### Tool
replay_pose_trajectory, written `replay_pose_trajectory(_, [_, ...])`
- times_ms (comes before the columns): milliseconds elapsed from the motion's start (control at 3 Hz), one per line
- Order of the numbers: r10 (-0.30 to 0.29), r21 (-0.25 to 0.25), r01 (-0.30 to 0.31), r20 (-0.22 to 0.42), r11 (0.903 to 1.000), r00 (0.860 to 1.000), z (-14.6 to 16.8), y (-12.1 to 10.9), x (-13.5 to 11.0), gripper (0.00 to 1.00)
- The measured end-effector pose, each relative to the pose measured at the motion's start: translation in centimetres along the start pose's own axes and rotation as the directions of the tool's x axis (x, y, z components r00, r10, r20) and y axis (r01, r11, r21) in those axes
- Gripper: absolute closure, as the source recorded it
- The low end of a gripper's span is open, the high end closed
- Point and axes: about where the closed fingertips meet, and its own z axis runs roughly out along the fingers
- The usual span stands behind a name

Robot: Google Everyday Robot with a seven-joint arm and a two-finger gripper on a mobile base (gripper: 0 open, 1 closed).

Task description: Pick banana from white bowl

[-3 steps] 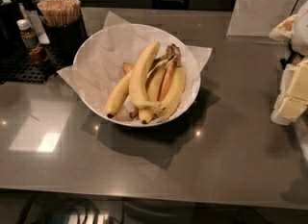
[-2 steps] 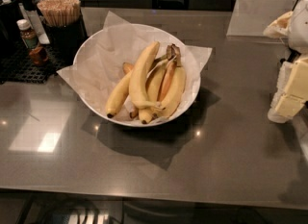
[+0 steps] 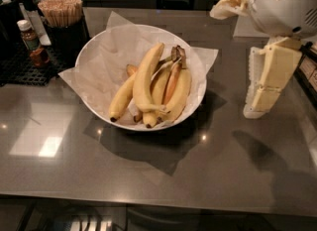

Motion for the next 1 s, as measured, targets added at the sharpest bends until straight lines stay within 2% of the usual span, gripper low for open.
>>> replay_pose_trajectory(333, [-0.158, -0.007, 0.159, 0.092, 0.9872, 0.983, 0.0, -0.3, -4.6, 0.00])
replay_pose_trajectory(667, [-0.233, -0.020, 0.238, 0.140, 0.9710, 0.962, 1.2, -1.8, -7.1, 0.00])
replay_pose_trajectory(1000, [-0.251, -0.043, 0.259, 0.139, 0.9650, 0.958, 3.8, -3.8, -7.7, 0.00])
